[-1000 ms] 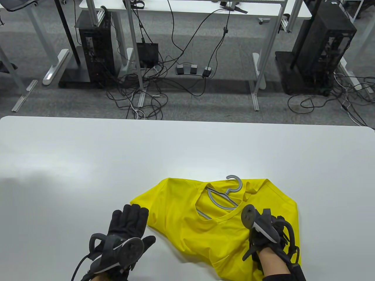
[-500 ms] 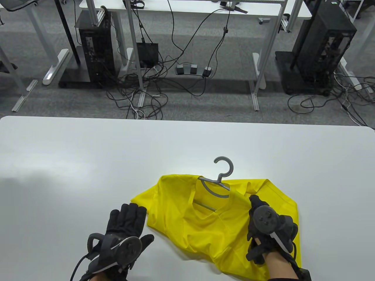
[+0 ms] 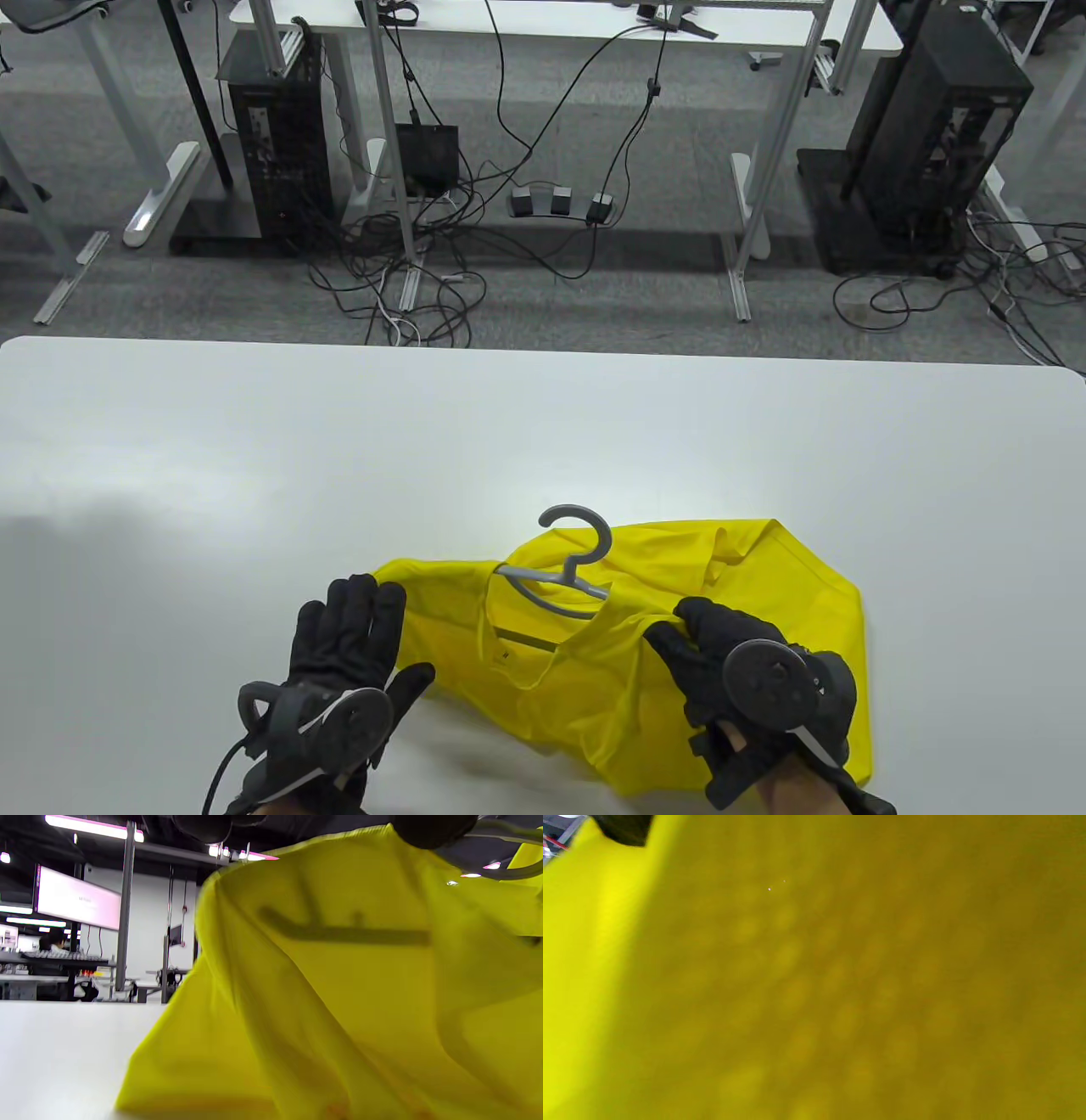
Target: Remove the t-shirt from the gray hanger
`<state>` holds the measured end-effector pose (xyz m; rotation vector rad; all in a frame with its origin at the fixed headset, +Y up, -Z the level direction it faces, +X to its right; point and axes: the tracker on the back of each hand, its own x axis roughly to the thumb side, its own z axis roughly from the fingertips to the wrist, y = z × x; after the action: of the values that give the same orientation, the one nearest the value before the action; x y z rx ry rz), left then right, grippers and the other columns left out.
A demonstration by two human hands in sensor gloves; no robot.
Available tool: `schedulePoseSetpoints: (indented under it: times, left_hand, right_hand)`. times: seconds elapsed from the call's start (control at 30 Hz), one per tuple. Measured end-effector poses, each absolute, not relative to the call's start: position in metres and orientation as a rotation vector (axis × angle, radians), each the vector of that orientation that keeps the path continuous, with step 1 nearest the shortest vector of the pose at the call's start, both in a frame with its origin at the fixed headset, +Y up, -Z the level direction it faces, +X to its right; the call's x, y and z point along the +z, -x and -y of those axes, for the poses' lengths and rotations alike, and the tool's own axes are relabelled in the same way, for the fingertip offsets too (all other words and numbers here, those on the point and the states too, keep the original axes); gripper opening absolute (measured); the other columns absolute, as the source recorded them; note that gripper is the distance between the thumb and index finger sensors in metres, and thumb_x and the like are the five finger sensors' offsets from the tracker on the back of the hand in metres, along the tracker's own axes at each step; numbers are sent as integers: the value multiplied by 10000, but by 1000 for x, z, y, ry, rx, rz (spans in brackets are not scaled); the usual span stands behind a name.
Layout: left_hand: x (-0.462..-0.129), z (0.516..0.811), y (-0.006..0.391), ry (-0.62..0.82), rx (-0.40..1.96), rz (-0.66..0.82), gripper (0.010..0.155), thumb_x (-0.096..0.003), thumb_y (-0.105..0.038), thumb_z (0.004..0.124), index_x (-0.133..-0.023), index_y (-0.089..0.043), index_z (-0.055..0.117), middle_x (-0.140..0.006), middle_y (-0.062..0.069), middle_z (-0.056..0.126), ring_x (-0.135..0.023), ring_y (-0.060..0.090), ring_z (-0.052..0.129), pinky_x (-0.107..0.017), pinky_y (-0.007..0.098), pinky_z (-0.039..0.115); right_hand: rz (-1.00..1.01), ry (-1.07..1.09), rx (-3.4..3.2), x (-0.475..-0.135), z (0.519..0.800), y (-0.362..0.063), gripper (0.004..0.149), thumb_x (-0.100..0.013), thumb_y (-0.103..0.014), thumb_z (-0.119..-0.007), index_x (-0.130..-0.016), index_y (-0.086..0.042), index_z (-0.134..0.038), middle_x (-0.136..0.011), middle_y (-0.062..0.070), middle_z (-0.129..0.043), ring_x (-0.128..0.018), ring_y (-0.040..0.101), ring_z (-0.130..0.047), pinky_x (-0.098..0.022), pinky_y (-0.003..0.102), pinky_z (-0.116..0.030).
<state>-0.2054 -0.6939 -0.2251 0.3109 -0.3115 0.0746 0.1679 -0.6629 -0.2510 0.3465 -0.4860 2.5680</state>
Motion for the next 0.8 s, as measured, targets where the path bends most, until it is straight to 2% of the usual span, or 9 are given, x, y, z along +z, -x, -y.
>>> schedulePoseSetpoints:
  times: [0.07, 0.13, 0.2, 0.27, 0.37, 0.53, 0.6, 0.73, 0.8]
  left_hand:
    - [-222, 691, 205, -379, 81, 323, 849, -492, -575, 644, -1101, -237, 157, -1159, 185, 225, -1096, 422, 431, -763, 639, 363]
    - [-220, 688, 205, -420, 87, 322, 811, -499, -530, 656, -1104, -227, 208, -1142, 197, 362, -1061, 413, 537, -751, 636, 420]
    - [-219, 686, 205, -467, 110, 331, 705, -508, -454, 659, -1100, -190, 380, -989, 172, 691, -824, 351, 843, -690, 620, 572]
    - [-217, 685, 206, -483, 141, 373, 597, -501, -412, 656, -1053, -205, 561, -823, 131, 821, -626, 282, 907, -636, 597, 644]
    - [-214, 683, 210, -525, 144, 395, 585, -483, -438, 630, -1017, -201, 626, -725, 114, 870, -515, 249, 916, -578, 578, 696]
    - [-206, 677, 204, -597, 121, 425, 566, -481, -446, 631, -980, -186, 694, -662, 111, 900, -451, 241, 914, -533, 574, 718]
    - [-202, 676, 197, -609, 119, 460, 566, -482, -448, 638, -974, -177, 711, -655, 116, 901, -445, 246, 909, -533, 577, 714]
    - [-195, 675, 180, -623, 97, 534, 575, -481, -451, 640, -967, -157, 732, -655, 124, 906, -446, 257, 913, -540, 584, 711]
    - [-196, 676, 182, -604, 123, 550, 577, -489, -450, 626, -967, -144, 730, -709, 131, 896, -492, 272, 927, -567, 589, 702]
  right_hand:
    - [485, -407, 2561, -249, 661, -165, 539, -367, -669, -690, -520, -194, -894, -274, -30, -903, -163, 150, -921, -294, 478, -830]
    - [473, -460, 2553, -247, 660, -163, 545, -361, -682, -686, -505, -200, -896, -266, -36, -902, -157, 145, -921, -290, 473, -833]
    - [477, -501, 2550, -244, 661, -159, 549, -362, -685, -684, -505, -199, -895, -266, -35, -901, -156, 145, -921, -289, 473, -833]
    - [500, -521, 2563, -242, 662, -157, 551, -361, -685, -679, -509, -201, -895, -271, -32, -903, -157, 146, -924, -292, 474, -834]
    - [473, -545, 2559, -242, 667, -156, 553, -385, -647, -674, -583, -176, -885, -337, 10, -917, -204, 189, -941, -330, 506, -818]
    - [451, -636, 2602, -243, 677, -143, 523, -437, -506, -626, -808, -172, -780, -576, 83, -897, -417, 277, -938, -458, 577, -746]
    - [410, -686, 2601, -241, 679, -133, 542, -453, -458, -606, -912, -181, -683, -690, 82, -842, -539, 294, -897, -497, 580, -708]
    - [370, -778, 2560, -232, 680, -112, 550, -451, -419, -609, -951, -189, -631, -750, 84, -800, -591, 305, -846, -520, 589, -667]
    - [419, -775, 2582, -229, 679, -110, 534, -441, -408, -624, -927, -188, -660, -727, 68, -811, -570, 287, -855, -513, 585, -678]
